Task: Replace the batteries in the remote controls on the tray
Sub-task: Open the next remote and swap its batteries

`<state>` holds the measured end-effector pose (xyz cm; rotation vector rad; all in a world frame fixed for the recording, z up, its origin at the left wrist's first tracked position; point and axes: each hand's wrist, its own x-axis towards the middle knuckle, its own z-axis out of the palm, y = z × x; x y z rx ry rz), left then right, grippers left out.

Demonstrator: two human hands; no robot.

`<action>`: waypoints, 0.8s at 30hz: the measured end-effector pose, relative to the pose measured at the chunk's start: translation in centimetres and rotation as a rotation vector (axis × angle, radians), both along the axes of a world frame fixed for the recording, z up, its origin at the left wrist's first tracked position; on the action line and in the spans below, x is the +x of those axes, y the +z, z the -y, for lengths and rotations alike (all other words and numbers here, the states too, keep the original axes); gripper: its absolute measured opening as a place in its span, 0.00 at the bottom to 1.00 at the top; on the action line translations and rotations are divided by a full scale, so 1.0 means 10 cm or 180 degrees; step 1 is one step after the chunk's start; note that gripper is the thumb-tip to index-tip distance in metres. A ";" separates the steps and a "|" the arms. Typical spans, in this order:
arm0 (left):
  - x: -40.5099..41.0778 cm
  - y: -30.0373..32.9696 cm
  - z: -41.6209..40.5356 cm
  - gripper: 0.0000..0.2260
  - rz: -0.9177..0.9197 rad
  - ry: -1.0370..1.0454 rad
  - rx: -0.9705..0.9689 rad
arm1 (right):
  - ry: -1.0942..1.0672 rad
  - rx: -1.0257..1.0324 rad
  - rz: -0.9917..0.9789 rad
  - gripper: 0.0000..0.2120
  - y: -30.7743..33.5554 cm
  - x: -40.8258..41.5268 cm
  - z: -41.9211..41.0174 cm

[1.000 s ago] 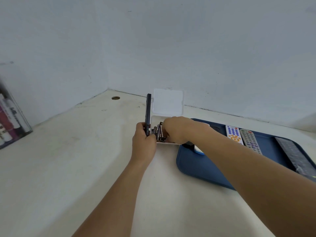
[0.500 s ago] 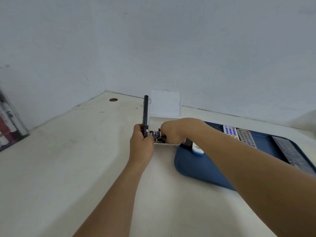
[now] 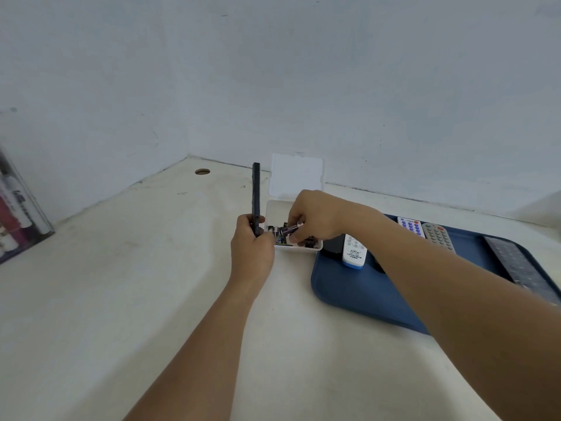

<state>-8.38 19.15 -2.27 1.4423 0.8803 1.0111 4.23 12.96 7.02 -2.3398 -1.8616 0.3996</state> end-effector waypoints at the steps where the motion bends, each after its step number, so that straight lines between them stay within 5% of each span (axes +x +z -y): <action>1: 0.00 0.01 0.00 0.13 0.0028 0.0026 -0.0015 | -0.0021 0.0101 0.0026 0.10 0.01 0.00 0.01; 5: -0.01 0.02 -0.02 0.13 0.0198 0.0207 -0.0163 | -0.0295 0.0400 0.0280 0.20 0.05 -0.03 0.05; 8: -0.01 0.02 -0.04 0.13 0.0225 0.0271 -0.0189 | -0.0389 0.0813 0.0488 0.13 0.04 -0.04 0.05; 11: -0.02 0.03 -0.05 0.13 0.0319 0.0436 -0.0177 | -0.0567 0.1155 -0.1307 0.07 0.02 0.04 0.14; 17: -0.05 0.04 -0.15 0.13 0.0488 0.0685 -0.0172 | -0.1151 0.1121 -0.4821 0.12 -0.13 0.09 0.46; 20: -0.06 0.04 -0.17 0.12 0.0425 0.0726 -0.0118 | -0.1252 0.1157 -0.5689 0.12 -0.16 0.11 0.66; 24: -0.06 0.03 -0.19 0.10 0.0170 0.0865 -0.0149 | -0.1307 0.1078 -0.5971 0.13 -0.21 0.15 0.92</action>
